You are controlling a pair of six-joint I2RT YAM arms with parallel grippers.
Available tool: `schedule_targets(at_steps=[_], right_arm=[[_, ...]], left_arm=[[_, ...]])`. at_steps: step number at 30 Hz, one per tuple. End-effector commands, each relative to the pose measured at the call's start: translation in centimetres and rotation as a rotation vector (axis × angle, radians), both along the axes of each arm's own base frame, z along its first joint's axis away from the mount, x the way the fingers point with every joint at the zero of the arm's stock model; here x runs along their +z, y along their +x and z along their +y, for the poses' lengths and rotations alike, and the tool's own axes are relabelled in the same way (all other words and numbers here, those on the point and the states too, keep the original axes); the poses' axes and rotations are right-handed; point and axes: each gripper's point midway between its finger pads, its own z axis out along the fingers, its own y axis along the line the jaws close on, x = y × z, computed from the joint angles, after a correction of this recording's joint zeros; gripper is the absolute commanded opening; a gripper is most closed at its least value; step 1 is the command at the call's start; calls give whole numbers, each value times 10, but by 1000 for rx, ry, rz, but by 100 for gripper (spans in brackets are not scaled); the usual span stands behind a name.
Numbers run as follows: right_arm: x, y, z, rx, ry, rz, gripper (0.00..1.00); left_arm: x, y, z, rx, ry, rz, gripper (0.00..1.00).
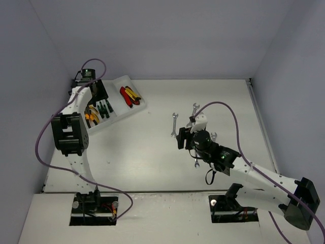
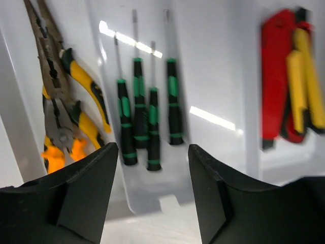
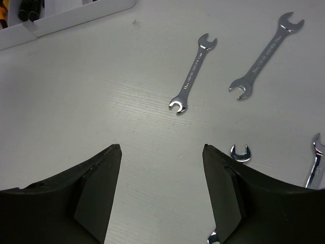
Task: Sort the tools into containers
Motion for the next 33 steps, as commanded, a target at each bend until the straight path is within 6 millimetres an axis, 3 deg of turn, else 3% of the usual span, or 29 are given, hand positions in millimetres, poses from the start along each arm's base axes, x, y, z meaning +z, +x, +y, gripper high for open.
schedule_targets(at_steps=[1, 5, 7, 9, 11, 15, 20, 24, 33], right_arm=[[15, 16, -26, -150, 15, -51, 62], [11, 19, -42, -213, 43, -23, 62], [7, 19, -51, -244, 62, -7, 62], [5, 19, -58, -269, 72, 2, 62], [4, 16, -65, -288, 78, 3, 63], [5, 10, -73, -303, 84, 2, 63], [6, 1, -81, -310, 110, -6, 63], [3, -5, -85, -308, 128, 1, 63], [-2, -11, -87, -298, 127, 16, 63]], left_arm=[[101, -19, -71, -153, 93, -208, 55], [105, -49, -159, -317, 110, -223, 55], [97, -65, -199, -383, 115, -211, 55], [89, -76, -224, -403, 88, -197, 55], [73, -88, -261, -435, 82, -176, 55], [56, -92, -306, -473, 75, -160, 55], [22, -91, -348, -515, 78, -119, 55], [7, -93, -370, -549, 70, -103, 55], [-31, -96, -390, -565, 64, -44, 51]])
